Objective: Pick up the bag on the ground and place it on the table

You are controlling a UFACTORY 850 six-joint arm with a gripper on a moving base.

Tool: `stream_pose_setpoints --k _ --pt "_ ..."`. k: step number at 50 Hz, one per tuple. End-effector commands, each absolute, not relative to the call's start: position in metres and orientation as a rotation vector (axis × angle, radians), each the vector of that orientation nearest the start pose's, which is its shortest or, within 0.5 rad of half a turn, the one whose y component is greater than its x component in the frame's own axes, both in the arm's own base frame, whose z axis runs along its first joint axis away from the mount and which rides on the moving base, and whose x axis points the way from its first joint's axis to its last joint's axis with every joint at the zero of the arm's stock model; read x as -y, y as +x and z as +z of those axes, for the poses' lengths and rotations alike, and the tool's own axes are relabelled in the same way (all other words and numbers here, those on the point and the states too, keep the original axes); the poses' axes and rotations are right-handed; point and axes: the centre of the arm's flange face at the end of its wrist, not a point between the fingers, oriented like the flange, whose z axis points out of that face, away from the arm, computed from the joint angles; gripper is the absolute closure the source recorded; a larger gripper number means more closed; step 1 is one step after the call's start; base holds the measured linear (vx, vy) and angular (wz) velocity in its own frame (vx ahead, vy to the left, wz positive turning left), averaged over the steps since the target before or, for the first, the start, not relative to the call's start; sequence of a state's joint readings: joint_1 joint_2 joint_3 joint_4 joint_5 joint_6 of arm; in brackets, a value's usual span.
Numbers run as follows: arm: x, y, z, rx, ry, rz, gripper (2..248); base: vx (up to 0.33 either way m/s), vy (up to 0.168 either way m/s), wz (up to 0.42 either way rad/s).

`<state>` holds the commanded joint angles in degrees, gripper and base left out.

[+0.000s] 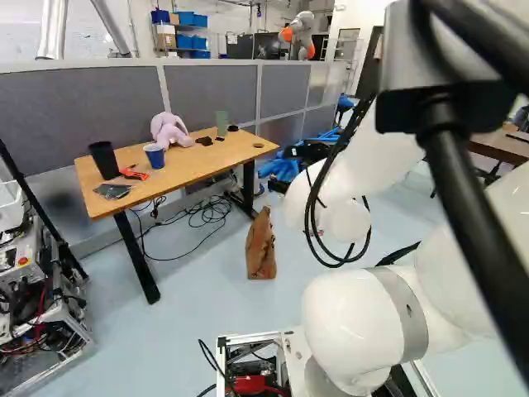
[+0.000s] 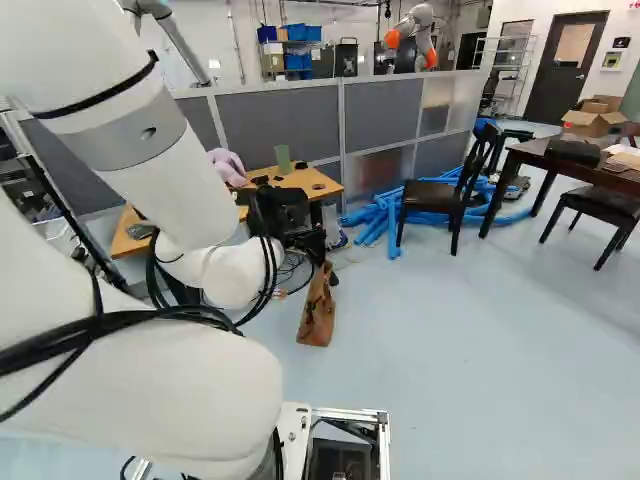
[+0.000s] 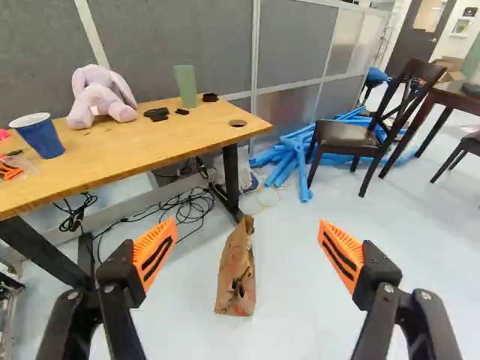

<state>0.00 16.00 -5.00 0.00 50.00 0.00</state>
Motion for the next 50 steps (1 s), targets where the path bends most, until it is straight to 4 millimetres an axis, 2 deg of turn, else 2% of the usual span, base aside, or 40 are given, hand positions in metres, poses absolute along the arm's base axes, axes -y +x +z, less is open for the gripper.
stream_pose_setpoints --k 35,50 --pt "0.0000 0.2703 0.3656 0.000 -2.558 -1.824 3 0.177 0.000 -0.008" --pt "0.0000 0.2758 0.3664 0.000 -2.560 -1.821 3 0.069 0.000 -0.006"
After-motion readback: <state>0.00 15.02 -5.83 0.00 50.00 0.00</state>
